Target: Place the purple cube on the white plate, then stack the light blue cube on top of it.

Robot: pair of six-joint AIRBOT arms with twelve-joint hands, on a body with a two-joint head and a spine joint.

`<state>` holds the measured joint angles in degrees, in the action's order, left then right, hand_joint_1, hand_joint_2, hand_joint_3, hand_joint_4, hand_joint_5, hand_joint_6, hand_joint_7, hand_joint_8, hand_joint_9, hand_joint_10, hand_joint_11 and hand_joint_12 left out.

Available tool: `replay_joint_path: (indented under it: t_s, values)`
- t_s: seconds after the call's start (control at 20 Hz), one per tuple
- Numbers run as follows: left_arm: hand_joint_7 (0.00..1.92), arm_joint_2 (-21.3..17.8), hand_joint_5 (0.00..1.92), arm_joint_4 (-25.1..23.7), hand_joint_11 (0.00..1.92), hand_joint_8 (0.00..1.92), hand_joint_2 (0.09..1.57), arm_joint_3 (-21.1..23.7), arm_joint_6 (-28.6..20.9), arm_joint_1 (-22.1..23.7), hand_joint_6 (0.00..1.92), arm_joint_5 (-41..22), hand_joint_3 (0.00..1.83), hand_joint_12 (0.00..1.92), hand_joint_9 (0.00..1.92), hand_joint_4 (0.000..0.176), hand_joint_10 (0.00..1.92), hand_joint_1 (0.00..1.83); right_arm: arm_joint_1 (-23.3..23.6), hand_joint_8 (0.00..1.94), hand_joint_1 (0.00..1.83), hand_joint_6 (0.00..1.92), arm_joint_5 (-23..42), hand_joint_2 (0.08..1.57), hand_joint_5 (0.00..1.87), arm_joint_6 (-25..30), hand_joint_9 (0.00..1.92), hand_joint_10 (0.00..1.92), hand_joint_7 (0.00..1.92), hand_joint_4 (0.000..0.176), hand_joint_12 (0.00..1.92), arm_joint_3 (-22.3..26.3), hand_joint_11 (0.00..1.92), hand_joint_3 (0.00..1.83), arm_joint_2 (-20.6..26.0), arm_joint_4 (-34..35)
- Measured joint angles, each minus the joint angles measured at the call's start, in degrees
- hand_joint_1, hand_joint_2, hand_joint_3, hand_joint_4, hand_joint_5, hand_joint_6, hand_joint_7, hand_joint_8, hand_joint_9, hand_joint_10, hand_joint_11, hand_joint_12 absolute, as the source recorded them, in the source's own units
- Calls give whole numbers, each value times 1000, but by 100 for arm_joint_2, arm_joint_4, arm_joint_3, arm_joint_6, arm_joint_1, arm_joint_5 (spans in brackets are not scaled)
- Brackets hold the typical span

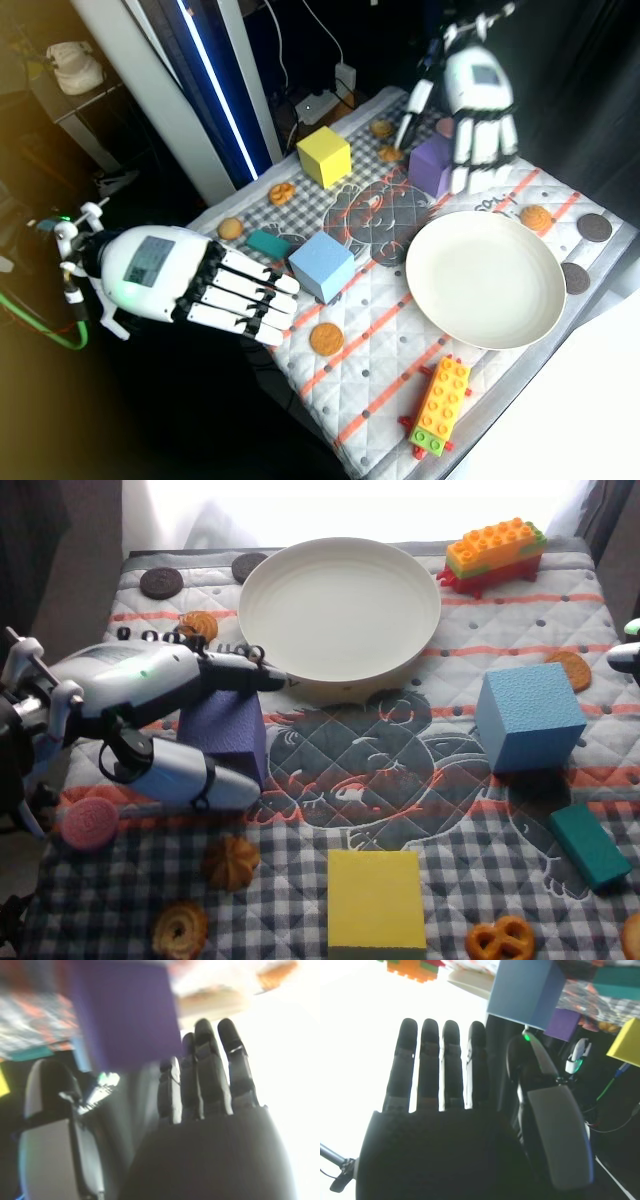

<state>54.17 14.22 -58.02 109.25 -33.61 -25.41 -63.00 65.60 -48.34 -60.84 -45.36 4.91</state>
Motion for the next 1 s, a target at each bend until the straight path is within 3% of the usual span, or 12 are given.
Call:
replay_joint_path:
  t_s: [0.15,0.25,0.3,0.35,0.45,0.5,0.55,0.6,0.7,0.75,0.8,1.0]
  values:
    - [594,-2,289,17,0,21,885,-55,4,0,0,11,0,1002,674,166,65,912,2,4,586,1,2,1375,531,0,412,6,444,61,437,-11,247,0,0,-7]
    - [646,-2,316,24,76,25,916,-55,28,0,3,11,2,1190,689,168,78,980,2,2,578,0,4,1374,528,2,419,5,447,62,446,-11,275,0,0,-7]
    - [657,-2,330,94,89,22,924,-55,127,0,2,15,1,1314,684,161,96,1008,2,0,570,0,0,1374,527,0,415,2,443,66,446,-9,276,0,0,-4]
    - [702,-2,421,153,161,15,953,-55,221,0,8,20,2,1390,604,128,432,1060,2,3,572,1,0,1383,530,0,421,4,451,59,449,-11,287,3,0,-4]
    - [767,-2,670,262,287,28,1050,-55,302,0,14,22,6,1263,559,0,755,1276,0,4,583,5,0,1395,544,0,428,6,456,51,450,-9,298,7,0,-4]
    - [880,-2,835,291,421,1059,1138,-55,297,0,732,22,5,1279,694,0,849,1252,0,2,566,3,0,1403,544,0,434,5,454,58,446,-9,311,6,0,-4]
    - [878,-2,822,304,504,1305,1176,-55,278,0,968,9,3,1331,779,0,942,1234,2,4,568,3,2,1407,546,0,444,7,462,61,445,-9,316,5,0,-7]
    - [844,0,833,315,540,1322,1179,-55,291,22,937,2,3,1394,782,0,1378,1336,0,3,583,1,2,1410,544,0,445,5,465,67,441,-9,310,3,0,-7]
    - [818,0,768,339,572,1426,1213,-68,308,42,1137,2,4,1533,713,0,1246,1203,0,1,583,6,-7,1414,557,0,445,4,464,64,438,-9,304,4,0,-4]
    - [758,0,772,341,524,1571,1232,-68,315,59,1081,9,2,1686,666,0,1409,1212,0,5,586,8,-7,1419,564,0,461,9,474,47,447,-9,324,5,0,-4]
    - [833,0,805,341,543,1457,1204,-68,317,81,1050,-20,0,1519,737,0,1331,1224,0,6,590,9,-9,1419,570,0,458,7,477,32,445,-9,320,4,-4,-7]
    - [955,74,816,341,765,1182,1161,-136,321,444,1124,-251,2,1494,896,0,1206,1215,2,4,565,0,-13,1416,564,2,475,6,493,31,465,-9,346,1,-37,-4]
